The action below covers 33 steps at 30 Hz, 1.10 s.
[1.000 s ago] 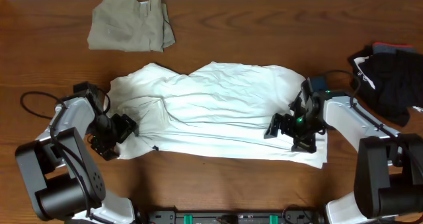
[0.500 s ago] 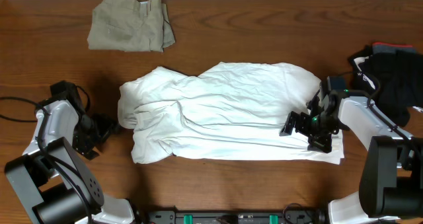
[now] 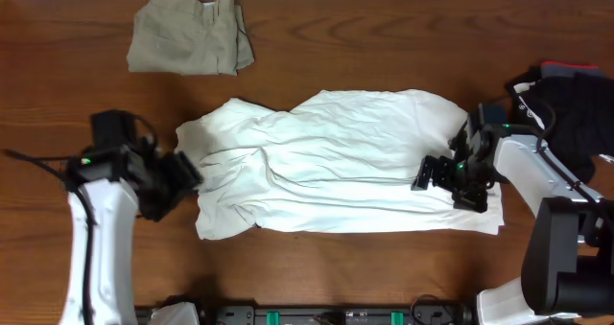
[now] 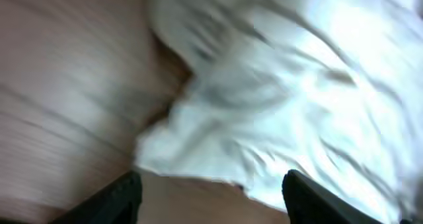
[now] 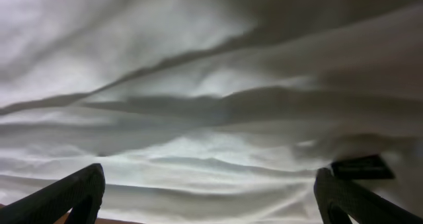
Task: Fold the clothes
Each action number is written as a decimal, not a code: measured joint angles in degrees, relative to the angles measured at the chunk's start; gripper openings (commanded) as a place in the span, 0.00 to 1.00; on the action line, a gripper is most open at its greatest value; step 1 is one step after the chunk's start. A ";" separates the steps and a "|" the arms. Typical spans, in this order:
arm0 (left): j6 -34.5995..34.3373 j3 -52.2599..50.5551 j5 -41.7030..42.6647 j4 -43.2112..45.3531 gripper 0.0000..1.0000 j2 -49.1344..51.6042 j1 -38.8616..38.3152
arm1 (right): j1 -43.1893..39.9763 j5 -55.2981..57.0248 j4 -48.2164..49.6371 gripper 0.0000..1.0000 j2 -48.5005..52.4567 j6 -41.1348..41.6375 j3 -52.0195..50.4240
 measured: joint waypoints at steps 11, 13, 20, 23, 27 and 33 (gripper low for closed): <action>-3.76 -7.61 1.29 2.71 0.68 0.48 -15.87 | -0.09 -0.20 -0.09 0.99 0.00 -0.44 0.15; -4.72 -8.90 1.46 4.42 0.67 0.63 -17.18 | -0.09 -0.22 -0.09 0.99 0.00 -0.46 0.17; -6.75 -12.74 1.66 12.07 0.49 2.80 -17.97 | -0.09 -0.90 -0.07 0.99 0.00 -0.46 0.20; -7.19 -13.16 1.66 14.47 0.37 5.35 -17.97 | -0.09 -1.25 -0.09 0.99 0.00 -0.48 0.20; -7.08 -13.18 1.70 16.63 0.13 10.03 -17.97 | -0.09 -1.38 -0.37 0.99 0.00 -0.72 0.20; -7.13 -13.22 1.14 16.94 0.06 15.50 -17.79 | -0.09 -1.49 -0.94 0.99 0.02 -1.07 0.20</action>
